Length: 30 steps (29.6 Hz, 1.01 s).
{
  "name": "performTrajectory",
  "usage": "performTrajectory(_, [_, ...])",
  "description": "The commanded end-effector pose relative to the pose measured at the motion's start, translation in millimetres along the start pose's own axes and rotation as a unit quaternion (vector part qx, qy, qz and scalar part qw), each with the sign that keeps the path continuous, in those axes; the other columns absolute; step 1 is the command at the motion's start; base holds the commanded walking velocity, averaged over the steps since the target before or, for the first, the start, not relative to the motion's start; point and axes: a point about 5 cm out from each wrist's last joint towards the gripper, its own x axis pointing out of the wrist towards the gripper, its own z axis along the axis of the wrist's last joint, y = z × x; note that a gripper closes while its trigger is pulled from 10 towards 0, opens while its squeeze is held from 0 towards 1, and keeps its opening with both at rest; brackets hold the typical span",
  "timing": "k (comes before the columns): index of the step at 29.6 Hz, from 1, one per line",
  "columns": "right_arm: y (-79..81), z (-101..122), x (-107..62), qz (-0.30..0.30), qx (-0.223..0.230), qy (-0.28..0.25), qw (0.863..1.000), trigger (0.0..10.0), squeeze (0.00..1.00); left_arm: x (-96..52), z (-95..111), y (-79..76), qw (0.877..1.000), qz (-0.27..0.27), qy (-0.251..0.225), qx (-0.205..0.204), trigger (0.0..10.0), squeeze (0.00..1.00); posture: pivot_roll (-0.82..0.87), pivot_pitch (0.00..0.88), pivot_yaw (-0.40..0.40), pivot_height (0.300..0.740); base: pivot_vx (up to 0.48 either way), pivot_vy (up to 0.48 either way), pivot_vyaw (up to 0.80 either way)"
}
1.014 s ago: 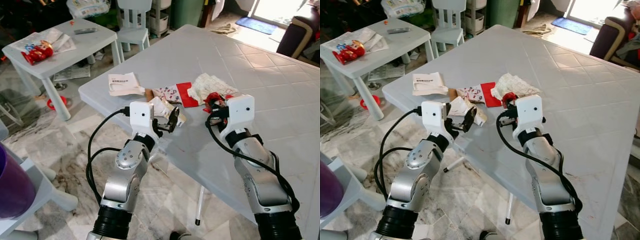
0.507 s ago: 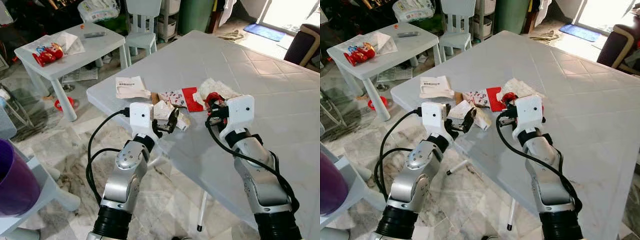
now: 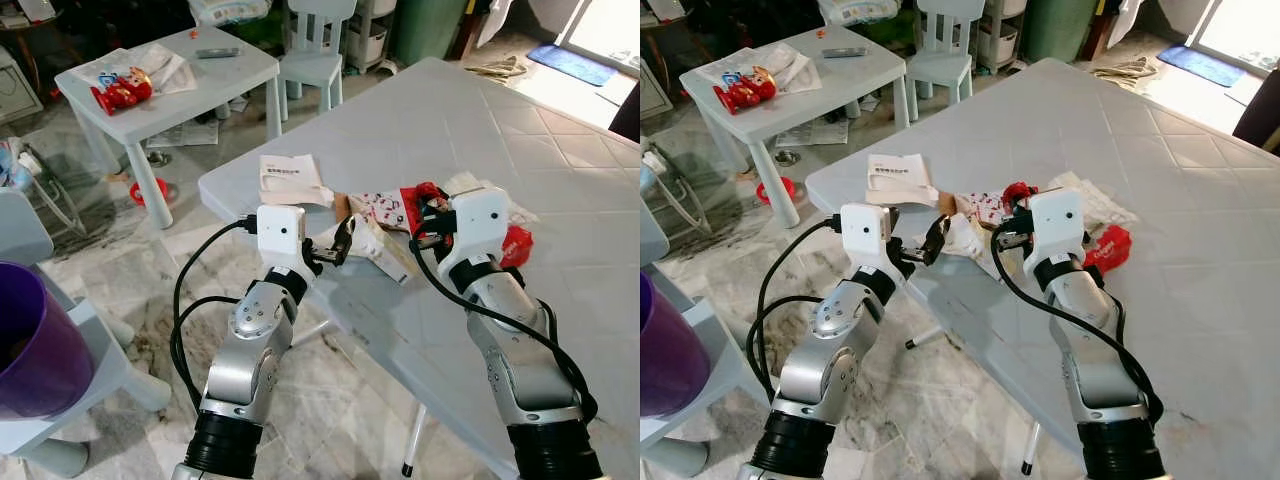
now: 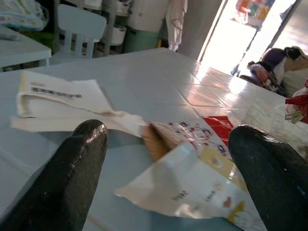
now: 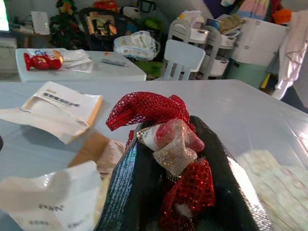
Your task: Picking trash to rubbish bin
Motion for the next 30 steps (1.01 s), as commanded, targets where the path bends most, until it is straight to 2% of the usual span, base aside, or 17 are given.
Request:
performTrajectory(1, [-0.5,2.0,0.1,0.000,0.000,-0.006,1.000,0.0,0.00,0.7,-3.0,-2.4,1.000,-0.002,0.006,0.003,10.0,0.00,0.01,0.108,-0.061,0.740,0.292,0.000,0.00])
performTrajectory(17, [1.4,2.2,1.9,0.003,0.001,-0.008,1.000,0.0,0.00,0.4,-4.7,-2.3,1.000,-0.004,0.011,0.007,10.0,0.00,0.02,0.099,-0.060,0.740,0.312,0.000,0.00])
performTrajectory(27, [1.1,1.5,2.0,0.002,0.001,-0.008,1.000,0.0,0.00,-0.2,-14.9,-4.9,0.999,-0.012,0.046,0.007,10.0,0.00,0.02,0.099,-0.060,0.740,0.000,0.000,0.00])
performTrajectory(30, [1.1,2.0,1.7,0.001,0.001,-0.009,1.000,0.0,0.00,-0.6,-21.6,-5.0,0.997,-0.015,0.069,0.007,10.0,0.00,0.02,0.103,-0.059,0.740,0.000,0.000,0.00])
